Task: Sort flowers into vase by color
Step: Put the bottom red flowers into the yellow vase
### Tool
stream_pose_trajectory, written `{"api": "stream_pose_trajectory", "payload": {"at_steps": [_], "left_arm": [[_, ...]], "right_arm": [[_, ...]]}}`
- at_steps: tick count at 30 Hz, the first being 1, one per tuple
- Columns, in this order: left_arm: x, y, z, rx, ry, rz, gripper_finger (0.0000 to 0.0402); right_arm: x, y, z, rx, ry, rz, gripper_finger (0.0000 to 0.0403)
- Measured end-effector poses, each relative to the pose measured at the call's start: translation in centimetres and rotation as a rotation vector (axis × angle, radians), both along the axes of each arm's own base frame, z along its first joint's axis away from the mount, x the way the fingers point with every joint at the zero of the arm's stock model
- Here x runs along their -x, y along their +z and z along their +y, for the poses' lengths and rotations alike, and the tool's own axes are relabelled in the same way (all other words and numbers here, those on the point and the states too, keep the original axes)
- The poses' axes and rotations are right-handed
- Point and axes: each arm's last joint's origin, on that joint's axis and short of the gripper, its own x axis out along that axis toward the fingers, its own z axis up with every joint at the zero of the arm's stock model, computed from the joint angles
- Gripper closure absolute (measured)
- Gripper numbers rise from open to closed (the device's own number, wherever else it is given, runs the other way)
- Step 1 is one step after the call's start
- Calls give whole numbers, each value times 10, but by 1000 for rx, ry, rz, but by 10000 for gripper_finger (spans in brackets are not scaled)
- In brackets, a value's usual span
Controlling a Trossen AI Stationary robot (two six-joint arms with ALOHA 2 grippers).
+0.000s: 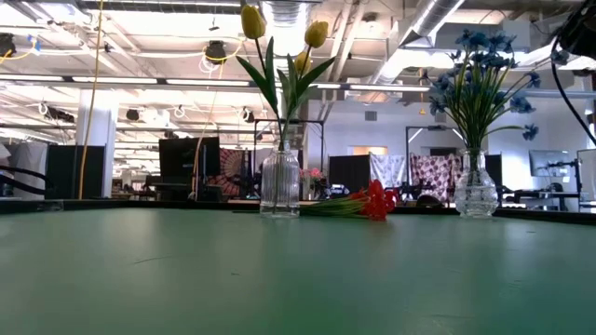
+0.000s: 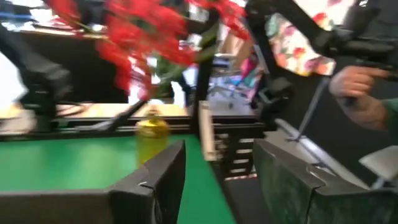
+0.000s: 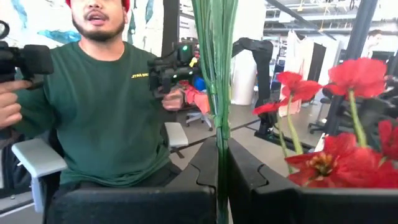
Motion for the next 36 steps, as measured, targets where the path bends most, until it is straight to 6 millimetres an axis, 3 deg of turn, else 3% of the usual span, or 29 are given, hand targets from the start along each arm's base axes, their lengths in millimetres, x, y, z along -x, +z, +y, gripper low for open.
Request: {"api": "stream_pose_trajectory", "payload": {"at_steps": [6,13,36], "left_arm": [[-11,-46,-33,51,-7,-44,241],[-22,-78,-41,198,-12,-110,245],[-31,-59,-47,126,-71,-215,245]], "right_arm": [[-2,-7,9,-36,8,62,365],[-5,-16,22,-44,-11,71,365],[-6,-18,26,1,-29,13,365]]}}
